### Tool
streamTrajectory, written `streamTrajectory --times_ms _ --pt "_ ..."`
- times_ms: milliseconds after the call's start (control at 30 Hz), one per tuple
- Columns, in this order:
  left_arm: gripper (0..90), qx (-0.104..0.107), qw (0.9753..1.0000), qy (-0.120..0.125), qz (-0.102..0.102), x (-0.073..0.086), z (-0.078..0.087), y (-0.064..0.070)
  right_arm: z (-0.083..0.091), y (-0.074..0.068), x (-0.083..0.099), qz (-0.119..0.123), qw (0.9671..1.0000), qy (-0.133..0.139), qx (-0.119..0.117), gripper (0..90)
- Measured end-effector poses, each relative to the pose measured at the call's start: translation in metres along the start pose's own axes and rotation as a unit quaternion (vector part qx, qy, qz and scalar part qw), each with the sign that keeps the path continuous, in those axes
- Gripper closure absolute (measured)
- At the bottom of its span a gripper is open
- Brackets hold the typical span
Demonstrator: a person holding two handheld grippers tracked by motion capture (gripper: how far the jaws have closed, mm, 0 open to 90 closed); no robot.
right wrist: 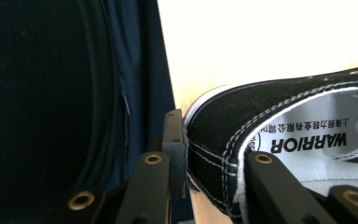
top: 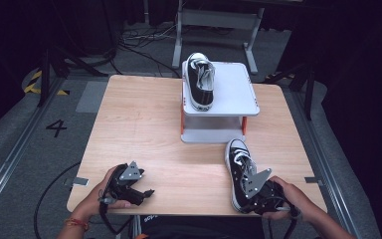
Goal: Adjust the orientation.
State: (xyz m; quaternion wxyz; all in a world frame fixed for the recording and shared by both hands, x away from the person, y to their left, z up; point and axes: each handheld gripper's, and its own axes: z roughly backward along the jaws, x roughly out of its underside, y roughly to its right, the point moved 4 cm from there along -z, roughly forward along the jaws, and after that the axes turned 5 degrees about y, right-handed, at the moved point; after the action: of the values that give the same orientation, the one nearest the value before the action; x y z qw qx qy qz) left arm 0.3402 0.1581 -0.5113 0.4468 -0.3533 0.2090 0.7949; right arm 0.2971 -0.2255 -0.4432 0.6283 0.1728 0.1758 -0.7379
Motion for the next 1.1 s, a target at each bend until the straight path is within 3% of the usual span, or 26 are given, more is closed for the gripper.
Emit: streamTrajectory --times_ms 333,667,1100 --pt "18.7 0.004 1.0 0.0 -0.003 0.0 0.0 0.0 0.014 -0.004 0.005 -0.004 1.0 -0.003 0.001 76.1" --pt "18.1 0.013 0.9999 0.0 -0.011 -0.001 -0.001 -0.002 0.039 -0.003 0.016 -0.013 0.9993 -0.019 0.031 75.8" --pt "17.8 0.014 0.9998 -0.001 -0.012 -0.002 -0.002 -0.002 0.07 0.021 0.026 -0.024 0.9969 -0.018 0.072 75.4"
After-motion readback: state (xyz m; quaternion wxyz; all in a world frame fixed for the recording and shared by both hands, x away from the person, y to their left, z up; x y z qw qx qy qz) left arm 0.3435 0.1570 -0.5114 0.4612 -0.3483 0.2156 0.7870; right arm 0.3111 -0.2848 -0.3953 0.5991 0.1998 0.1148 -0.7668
